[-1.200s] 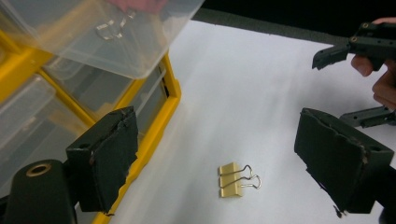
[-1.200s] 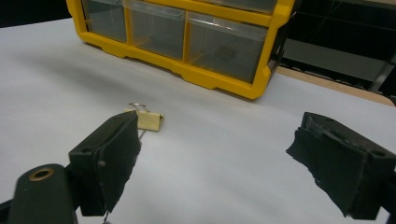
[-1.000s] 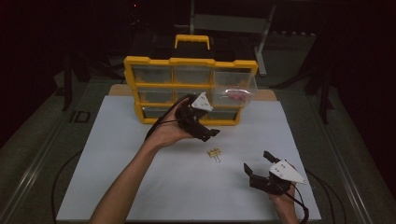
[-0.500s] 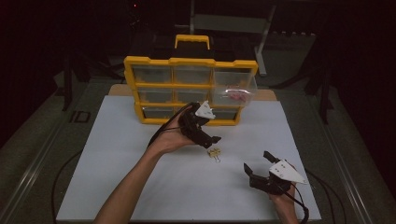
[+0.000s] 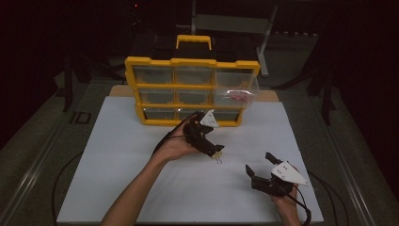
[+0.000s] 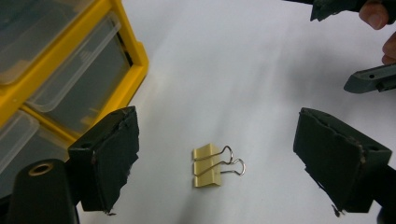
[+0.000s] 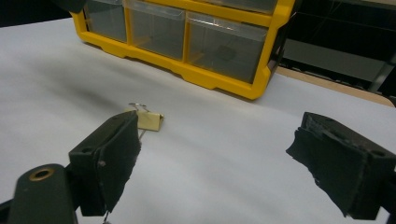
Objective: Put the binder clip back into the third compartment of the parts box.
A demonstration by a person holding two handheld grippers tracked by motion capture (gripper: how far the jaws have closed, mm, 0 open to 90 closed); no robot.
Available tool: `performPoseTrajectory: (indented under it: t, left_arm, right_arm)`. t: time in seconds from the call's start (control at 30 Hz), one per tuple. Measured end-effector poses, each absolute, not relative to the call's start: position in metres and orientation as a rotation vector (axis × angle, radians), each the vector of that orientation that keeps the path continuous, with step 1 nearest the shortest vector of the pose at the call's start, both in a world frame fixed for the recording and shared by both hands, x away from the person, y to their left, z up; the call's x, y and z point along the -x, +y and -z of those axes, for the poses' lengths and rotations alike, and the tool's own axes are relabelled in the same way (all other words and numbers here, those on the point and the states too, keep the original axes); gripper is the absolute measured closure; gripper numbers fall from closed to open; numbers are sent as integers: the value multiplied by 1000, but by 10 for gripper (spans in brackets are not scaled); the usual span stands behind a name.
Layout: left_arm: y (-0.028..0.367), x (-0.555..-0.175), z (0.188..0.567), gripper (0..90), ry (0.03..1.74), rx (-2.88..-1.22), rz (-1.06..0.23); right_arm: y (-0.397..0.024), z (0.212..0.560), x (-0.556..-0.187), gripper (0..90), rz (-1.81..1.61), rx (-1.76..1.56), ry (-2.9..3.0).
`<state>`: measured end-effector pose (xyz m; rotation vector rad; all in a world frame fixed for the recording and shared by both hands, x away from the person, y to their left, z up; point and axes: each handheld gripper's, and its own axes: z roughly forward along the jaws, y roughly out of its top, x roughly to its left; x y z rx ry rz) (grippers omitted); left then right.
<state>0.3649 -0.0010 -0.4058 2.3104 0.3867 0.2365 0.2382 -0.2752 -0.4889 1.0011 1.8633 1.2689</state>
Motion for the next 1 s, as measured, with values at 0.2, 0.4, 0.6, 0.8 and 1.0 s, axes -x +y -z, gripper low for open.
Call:
performPoseTrajectory:
  t: [0.2, 0.4, 0.6, 0.8, 1.0]
  left_arm:
    - [-6, -364, 415, 153, 382, -2324, -229]
    - [-8, -365, 423, 155, 380, -2330, -224]
    - [-9, -368, 430, 156, 390, -2338, -210]
    - [-9, -372, 438, 155, 390, -2340, -185]
    - [-12, -375, 448, 156, 398, -2360, -169]
  right_arm:
    - [-275, 489, -238, 131, -1269, -1001, 1863]
    - [-275, 489, -238, 131, -1269, -1003, 1862]
    - [-275, 489, -238, 131, -1268, -1002, 1862]
    - [-275, 489, -238, 131, -1269, -1001, 1864]
    - [-275, 489, -238, 131, -1269, -1005, 1862]
